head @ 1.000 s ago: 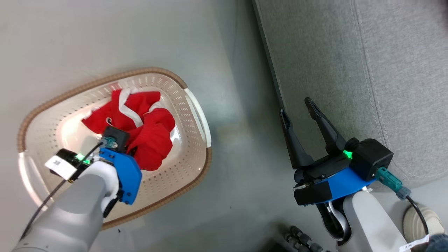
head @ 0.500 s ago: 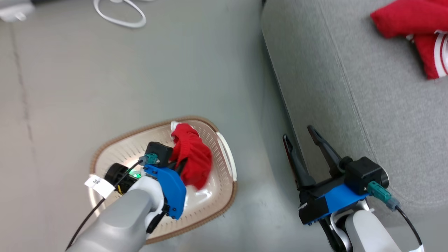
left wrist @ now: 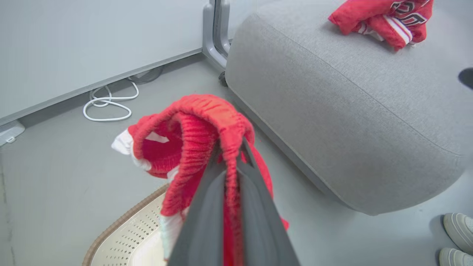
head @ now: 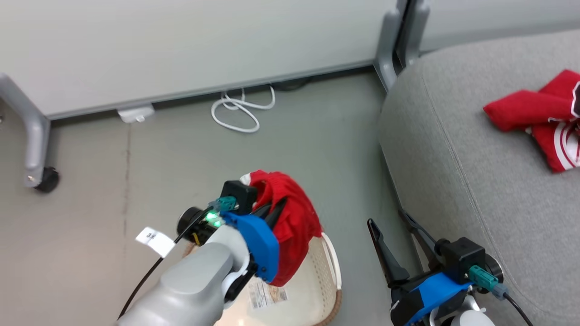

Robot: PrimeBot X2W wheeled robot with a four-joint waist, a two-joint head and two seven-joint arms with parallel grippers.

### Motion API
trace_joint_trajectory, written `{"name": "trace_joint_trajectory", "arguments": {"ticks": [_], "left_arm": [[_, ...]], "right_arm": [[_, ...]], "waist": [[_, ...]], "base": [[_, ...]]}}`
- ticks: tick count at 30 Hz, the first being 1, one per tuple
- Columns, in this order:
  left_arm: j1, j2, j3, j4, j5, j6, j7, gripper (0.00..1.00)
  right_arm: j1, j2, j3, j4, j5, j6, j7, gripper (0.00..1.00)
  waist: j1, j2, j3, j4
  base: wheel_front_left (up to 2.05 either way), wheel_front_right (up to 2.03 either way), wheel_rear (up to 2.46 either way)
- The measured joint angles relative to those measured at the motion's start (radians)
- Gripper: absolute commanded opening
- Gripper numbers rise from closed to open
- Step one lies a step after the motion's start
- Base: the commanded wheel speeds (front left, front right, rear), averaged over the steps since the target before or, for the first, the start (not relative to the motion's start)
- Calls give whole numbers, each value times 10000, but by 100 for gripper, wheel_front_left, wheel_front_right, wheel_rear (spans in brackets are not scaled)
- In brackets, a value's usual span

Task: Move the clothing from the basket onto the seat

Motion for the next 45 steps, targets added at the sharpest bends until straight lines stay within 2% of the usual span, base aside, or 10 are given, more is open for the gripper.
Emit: {"name": "trace_joint_trajectory", "arguments": {"ticks": [8,15,22,36,45], "left_arm": [[-736,-284,56,-623,-46,0,54,0],[-1686,-464,12,-970,228,15,286,0],[-2394,-685,-4,-1361,370,73,435,0],[-2540,-798,-71,-1670,255,236,552,0],[-2584,-809,-128,-1833,194,372,523,0]], "right_arm": [[360,0,52,-280,-13,0,353,100],[557,0,104,-443,19,0,512,100],[649,0,184,-470,52,0,648,100],[569,0,364,-489,61,0,754,100],[-138,0,617,-105,82,0,663,100]], "waist": [[1,0,-889,650],[2,0,-1227,982],[3,0,-1369,1067],[3,0,-1347,953],[4,0,-1317,878]], "base": [[0,0,0],[0,0,0],[0,0,0],[0,0,0],[0,0,0]]}}
